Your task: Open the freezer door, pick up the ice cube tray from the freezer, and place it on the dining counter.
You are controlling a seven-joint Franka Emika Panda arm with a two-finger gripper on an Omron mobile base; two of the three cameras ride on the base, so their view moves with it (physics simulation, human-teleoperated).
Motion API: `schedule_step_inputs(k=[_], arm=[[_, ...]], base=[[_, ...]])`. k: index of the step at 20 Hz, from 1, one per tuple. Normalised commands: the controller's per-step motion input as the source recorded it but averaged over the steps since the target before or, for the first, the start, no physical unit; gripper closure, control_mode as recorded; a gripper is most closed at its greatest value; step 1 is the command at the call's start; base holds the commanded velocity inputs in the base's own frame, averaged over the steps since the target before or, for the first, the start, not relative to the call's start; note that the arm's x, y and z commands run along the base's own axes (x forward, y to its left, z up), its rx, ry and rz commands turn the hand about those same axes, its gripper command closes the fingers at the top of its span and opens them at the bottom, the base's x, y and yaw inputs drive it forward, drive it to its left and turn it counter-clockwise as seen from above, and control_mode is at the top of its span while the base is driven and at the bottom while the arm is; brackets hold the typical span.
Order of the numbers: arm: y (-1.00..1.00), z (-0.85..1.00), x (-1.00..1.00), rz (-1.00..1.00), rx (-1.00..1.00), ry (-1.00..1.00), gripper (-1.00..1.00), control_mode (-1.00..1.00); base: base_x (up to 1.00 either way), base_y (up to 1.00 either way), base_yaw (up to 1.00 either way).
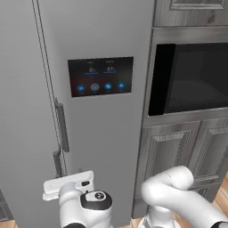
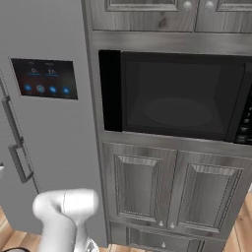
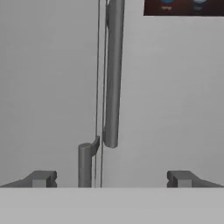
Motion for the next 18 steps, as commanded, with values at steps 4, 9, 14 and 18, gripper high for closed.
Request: schedule_step_inputs(k=[4, 9, 14, 18], arm=[[0.0, -0.37, 0.34, 0.0, 0.01, -0.01, -1.0, -1.0], [0.0, -0.37, 0.33, 0.0, 0.0, -0.01, -1.0, -1.0], [0.15, -0.31, 0.34, 0.0, 0.0, 0.0, -1.0, -1.0], [0.29, -0.21, 0.3, 0.0, 0.0, 0.0, -1.0, -1.0]], base=[[0.0, 0.0, 0.0], [0.0, 0.0, 0.0], [0.0, 0.0, 0.0], [0.0, 0.0, 0.0]])
